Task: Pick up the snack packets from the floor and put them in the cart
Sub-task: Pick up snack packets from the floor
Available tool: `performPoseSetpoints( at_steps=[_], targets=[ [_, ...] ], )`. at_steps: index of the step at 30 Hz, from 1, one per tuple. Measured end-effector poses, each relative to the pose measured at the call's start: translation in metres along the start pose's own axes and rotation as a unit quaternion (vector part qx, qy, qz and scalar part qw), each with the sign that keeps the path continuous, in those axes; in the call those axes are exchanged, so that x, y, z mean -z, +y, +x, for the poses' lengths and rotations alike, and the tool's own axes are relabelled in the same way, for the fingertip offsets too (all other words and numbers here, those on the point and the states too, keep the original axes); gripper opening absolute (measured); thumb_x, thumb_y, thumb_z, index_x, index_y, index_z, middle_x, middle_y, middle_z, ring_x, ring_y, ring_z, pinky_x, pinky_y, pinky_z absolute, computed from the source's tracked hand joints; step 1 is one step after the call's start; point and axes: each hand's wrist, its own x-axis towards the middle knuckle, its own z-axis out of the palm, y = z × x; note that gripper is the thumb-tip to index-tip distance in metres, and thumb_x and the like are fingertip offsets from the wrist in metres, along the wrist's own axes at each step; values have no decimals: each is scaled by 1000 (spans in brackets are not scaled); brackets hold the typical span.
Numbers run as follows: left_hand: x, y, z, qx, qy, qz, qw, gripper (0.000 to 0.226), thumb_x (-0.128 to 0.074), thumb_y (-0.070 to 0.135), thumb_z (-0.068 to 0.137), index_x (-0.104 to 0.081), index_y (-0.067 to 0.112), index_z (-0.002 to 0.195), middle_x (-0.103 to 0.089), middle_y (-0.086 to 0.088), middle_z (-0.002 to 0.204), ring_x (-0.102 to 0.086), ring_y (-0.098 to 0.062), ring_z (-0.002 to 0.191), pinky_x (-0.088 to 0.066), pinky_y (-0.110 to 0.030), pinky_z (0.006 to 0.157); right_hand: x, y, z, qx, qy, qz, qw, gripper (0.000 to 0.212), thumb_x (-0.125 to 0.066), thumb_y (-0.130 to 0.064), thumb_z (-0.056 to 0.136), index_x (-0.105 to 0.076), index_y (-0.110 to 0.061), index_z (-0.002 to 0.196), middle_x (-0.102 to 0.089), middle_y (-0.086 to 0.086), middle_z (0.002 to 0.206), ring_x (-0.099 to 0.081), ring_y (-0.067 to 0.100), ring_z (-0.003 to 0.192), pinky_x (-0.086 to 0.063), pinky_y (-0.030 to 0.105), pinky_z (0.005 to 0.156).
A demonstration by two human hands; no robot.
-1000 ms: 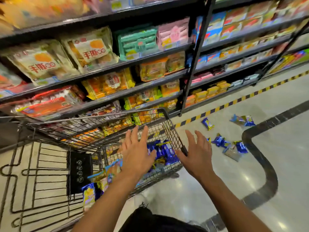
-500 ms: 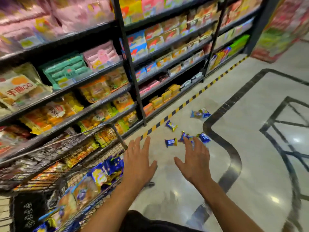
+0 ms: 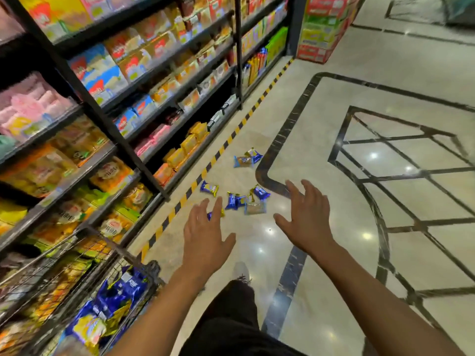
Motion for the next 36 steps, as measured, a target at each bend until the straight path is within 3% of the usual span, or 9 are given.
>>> performPoseSetpoints(
  at_steps=[7,15,21,36],
  targets=[
    [-17,29,83,-23,-32,-27,999,88,-57,51,91,-1,35,157,-5,-4,164,-1,-29,151,-15,-47,119,6,25,66,-40,-5,-5,999,85,-65,-53,83,-25,-26,153,-24,14,157,-22,35,144,-21,56,115],
    [-11,47,178,-44,-35,-43,998,89,-58,51,90,0,38,157,-4,-1,164,-1,-26,151,-19,-48,118,-5,30,137,-105,-3,45,994,86,-56,-57,80,-19,-31,153,-24,11,155,-23,31,143,-25,54,113],
    [-21,89,247,-58,-55,-48,996,87,-61,45,91,-6,35,157,-9,-3,164,-5,-28,151,-18,-48,119,9,70,171,-157,-16,48,986,86,-58,-54,88,-8,-34,154,-10,8,161,-10,27,148,-12,51,120],
    [-52,209,343,21,-21,33,999,88,-61,49,89,-10,32,158,-10,-6,164,-5,-29,151,-21,-51,118,29,225,308,-120,-4,82,989,91,-63,-50,86,-6,-33,155,-16,11,159,-17,30,145,-16,50,118]
  ],
)
